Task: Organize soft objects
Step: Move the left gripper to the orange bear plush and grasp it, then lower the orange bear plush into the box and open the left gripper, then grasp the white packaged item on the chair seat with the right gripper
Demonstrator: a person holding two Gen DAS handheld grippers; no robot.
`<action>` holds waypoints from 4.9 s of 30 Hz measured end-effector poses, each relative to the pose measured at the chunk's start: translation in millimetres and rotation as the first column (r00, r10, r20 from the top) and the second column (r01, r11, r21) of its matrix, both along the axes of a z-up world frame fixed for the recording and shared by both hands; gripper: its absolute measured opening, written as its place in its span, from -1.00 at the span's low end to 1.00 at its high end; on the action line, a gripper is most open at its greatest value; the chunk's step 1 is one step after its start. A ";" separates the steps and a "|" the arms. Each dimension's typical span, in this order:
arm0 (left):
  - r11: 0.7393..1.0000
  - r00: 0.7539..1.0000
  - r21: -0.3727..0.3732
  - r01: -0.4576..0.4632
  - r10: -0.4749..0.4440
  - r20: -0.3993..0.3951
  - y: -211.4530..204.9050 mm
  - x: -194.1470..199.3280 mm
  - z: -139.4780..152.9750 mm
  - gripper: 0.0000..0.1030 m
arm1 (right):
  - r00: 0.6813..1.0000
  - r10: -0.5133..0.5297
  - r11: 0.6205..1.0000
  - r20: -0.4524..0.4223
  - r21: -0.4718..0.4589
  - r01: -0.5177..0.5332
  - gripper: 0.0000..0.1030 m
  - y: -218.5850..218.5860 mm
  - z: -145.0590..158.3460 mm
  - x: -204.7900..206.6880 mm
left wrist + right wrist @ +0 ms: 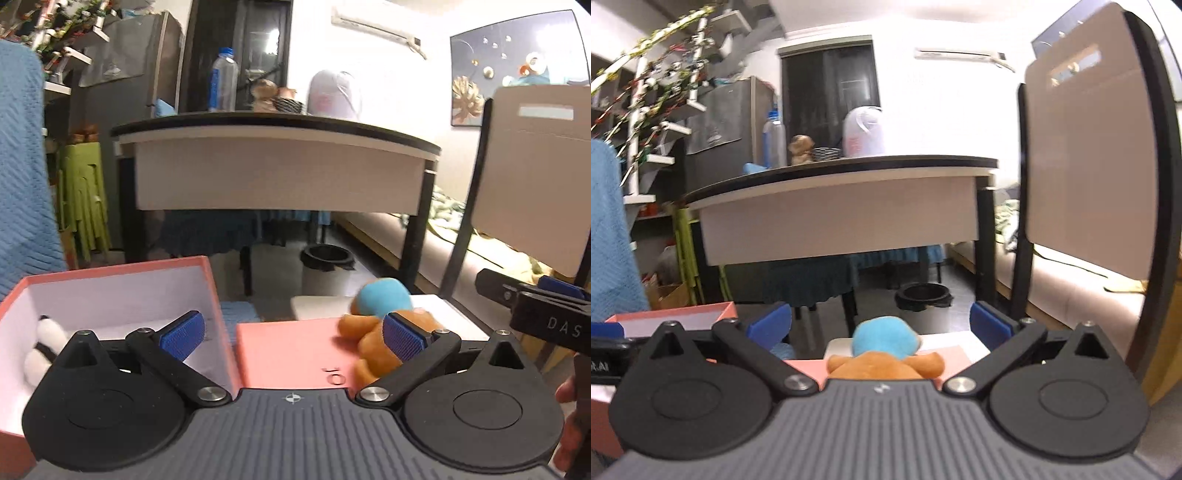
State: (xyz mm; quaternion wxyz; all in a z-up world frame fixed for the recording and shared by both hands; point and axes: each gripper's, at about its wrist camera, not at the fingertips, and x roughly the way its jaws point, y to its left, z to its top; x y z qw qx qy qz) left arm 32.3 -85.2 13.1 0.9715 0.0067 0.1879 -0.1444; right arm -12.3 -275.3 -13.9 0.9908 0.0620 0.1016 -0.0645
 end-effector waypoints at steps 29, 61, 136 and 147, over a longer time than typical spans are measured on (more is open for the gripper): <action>0.985 0.941 0.052 0.166 -0.143 -0.306 -141.4 116.1 -72.5 1.00 | 0.964 -0.258 0.953 0.064 0.180 0.244 1.00 -93.2 3.8 -22.2; 0.993 0.999 -0.107 0.045 -0.048 -0.026 31.9 45.3 17.7 0.39 | 0.981 -0.136 0.985 0.140 0.128 0.119 1.00 -12.1 19.6 7.8; 0.967 0.960 -0.027 -0.252 0.246 -0.133 144.2 21.8 -8.4 0.99 | 0.999 0.030 0.999 -0.029 0.029 -0.030 1.00 36.5 -11.1 20.5; 0.980 0.975 -0.009 -0.199 0.197 -0.106 135.8 14.8 -7.2 0.99 | 0.971 -0.184 0.964 -0.153 0.167 0.209 1.00 -50.5 -23.2 15.8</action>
